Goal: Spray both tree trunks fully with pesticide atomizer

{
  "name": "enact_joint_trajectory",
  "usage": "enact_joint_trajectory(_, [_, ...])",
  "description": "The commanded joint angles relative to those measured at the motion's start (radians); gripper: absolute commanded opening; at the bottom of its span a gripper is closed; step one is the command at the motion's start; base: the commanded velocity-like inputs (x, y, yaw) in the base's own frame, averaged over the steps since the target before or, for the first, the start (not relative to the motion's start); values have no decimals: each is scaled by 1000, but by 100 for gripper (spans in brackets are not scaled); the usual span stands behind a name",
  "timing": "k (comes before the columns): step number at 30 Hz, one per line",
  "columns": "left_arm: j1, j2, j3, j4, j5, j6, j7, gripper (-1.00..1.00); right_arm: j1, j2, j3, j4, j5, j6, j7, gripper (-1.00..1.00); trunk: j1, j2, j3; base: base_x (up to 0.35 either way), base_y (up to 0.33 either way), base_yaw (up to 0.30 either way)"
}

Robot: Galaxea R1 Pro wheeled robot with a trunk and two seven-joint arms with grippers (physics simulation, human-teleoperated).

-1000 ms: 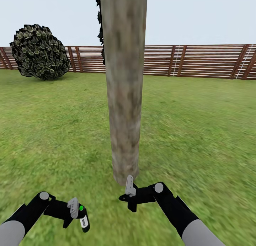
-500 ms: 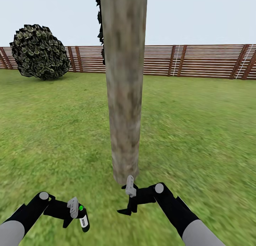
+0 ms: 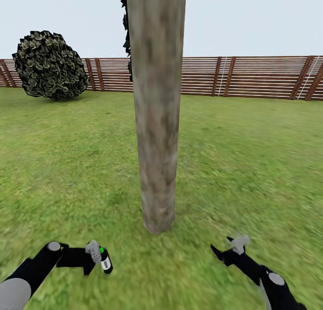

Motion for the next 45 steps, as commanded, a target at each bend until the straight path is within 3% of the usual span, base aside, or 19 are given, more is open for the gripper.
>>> enact_joint_trajectory(1, [-1,0,11,0,7,-9,16,-100,13,-5,-72,1,11,-33,5,100,0,0,-1,0,0,0])
enact_joint_trajectory(2, [0,0,35,6,24,-9,38,-100,30,-10,-156,1,12,-69,5,100,0,0,-1,0,0,0])
enact_joint_trajectory(4, [0,-1,59,16,38,-10,56,-100,45,-12,-231,2,12,-99,5,100,0,0,-1,0,0,0])
enact_joint_trajectory(7, [0,0,136,35,52,-12,79,-100,86,-14,-419,2,13,-170,4,100,0,0,-1,0,0,0])
enact_joint_trajectory(8, [0,0,156,36,53,-12,85,-100,92,-13,-450,2,13,-184,4,100,0,0,-1,0,0,0])
enact_joint_trajectory(9, [0,-1,212,36,55,-11,108,-100,104,-10,-504,3,13,-209,4,100,0,0,-1,0,0,0])
enact_joint_trajectory(11, [0,-5,298,34,59,-9,149,-100,112,-8,-534,3,14,-218,4,100,0,0,-1,0,0,0])
enact_joint_trajectory(12, [0,-7,336,34,59,-9,170,-100,114,-10,-539,2,14,-219,4,100,0,0,-1,0,0,0])
enact_joint_trajectory(14, [0,-10,377,36,59,-8,197,-100,120,-11,-542,2,14,-220,5,100,0,0,-1,0,0,0])
enact_joint_trajectory(16, [0,-13,404,38,61,-8,234,-100,127,-12,-543,1,14,-221,5,100,0,0,-1,0,0,0])
enact_joint_trajectory(19, [0,-27,415,41,62,-8,287,-100,132,-12,-544,1,13,-221,4,100,0,0,-1,-2,0,0])
enact_joint_trajectory(21, [1,-48,417,42,61,-9,340,-100,133,-12,-544,0,13,-221,4,100,0,0,-1,-118,0,0])
enact_joint_trajectory(26, [1,-101,414,42,59,-7,538,-100,133,-11,-544,0,13,-221,4,100,0,0,-1,-303,0,0])
enact_joint_trajectory(30, [2,-134,411,42,55,-6,612,-100,133,-7,-543,0,14,-221,4,100,0,0,-1,-336,0,0])
enact_joint_trajectory(33, [1,-170,406,41,53,21,726,-100,133,-2,-541,-1,16,-221,5,100,0,0,-1,-339,0,0])
enact_joint_trajectory(38, [-5,-230,402,30,44,149,837,-100,134,4,-540,-4,16,-222,1,100,0,0,-1,-324,0,0])
enact_joint_trajectory(41, [-5,-258,401,29,41,163,888,-100,133,7,-536,-5,17,-225,-60,100,0,0,-1,-92,0,0])
enact_joint_trajectory(45, [-5,-267,400,35,41,174,913,-100,133,23,-534,0,20,-270,-119,100,0,0,-1,-14,0,0])
